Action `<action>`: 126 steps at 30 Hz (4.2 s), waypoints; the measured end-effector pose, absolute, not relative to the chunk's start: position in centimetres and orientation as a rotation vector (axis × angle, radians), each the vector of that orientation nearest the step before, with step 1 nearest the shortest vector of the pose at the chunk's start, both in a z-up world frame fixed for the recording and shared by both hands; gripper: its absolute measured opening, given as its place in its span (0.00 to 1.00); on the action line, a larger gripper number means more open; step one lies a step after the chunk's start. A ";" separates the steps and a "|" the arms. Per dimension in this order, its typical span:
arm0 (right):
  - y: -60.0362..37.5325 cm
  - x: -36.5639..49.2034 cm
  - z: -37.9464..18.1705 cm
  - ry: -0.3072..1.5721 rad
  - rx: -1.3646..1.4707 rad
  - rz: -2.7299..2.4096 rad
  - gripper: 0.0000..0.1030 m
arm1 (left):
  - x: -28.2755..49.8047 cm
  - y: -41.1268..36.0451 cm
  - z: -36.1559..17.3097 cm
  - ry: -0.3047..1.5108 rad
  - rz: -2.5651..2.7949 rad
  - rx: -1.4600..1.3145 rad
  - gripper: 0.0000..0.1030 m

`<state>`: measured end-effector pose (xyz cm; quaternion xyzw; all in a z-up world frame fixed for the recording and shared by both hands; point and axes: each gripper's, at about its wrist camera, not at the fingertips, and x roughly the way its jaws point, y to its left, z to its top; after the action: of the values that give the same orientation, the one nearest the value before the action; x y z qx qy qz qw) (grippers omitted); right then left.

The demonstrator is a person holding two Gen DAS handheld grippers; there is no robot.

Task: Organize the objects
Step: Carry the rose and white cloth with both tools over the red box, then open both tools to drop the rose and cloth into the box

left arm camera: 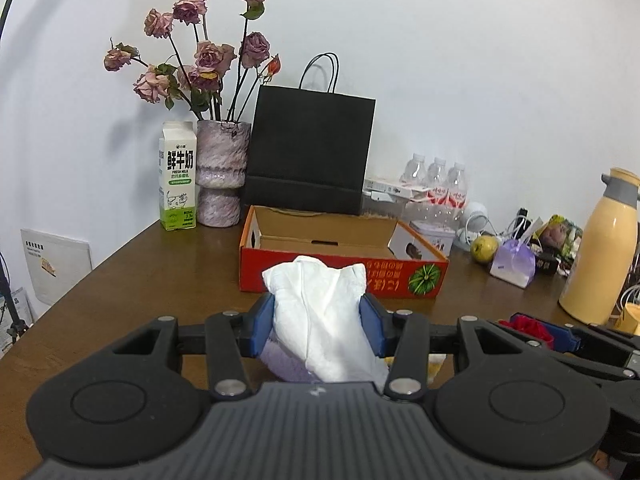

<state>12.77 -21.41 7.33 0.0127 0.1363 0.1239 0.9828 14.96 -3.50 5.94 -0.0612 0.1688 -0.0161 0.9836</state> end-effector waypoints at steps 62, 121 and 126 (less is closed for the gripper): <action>-19.7 38.6 11.6 0.312 0.080 0.216 0.33 | 38.6 -4.9 10.8 0.304 0.112 -0.240 0.46; -19.9 46.3 8.1 0.392 0.058 0.141 1.00 | 44.0 -3.7 7.7 0.294 0.202 -0.217 1.00; -19.6 44.7 9.5 0.380 0.050 0.153 1.00 | 42.0 -3.4 9.3 0.265 0.186 -0.245 1.00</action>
<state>44.67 -19.64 9.53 0.0248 0.1884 0.0761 0.9788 42.01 -3.41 9.29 -0.1215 0.1318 0.0925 0.9794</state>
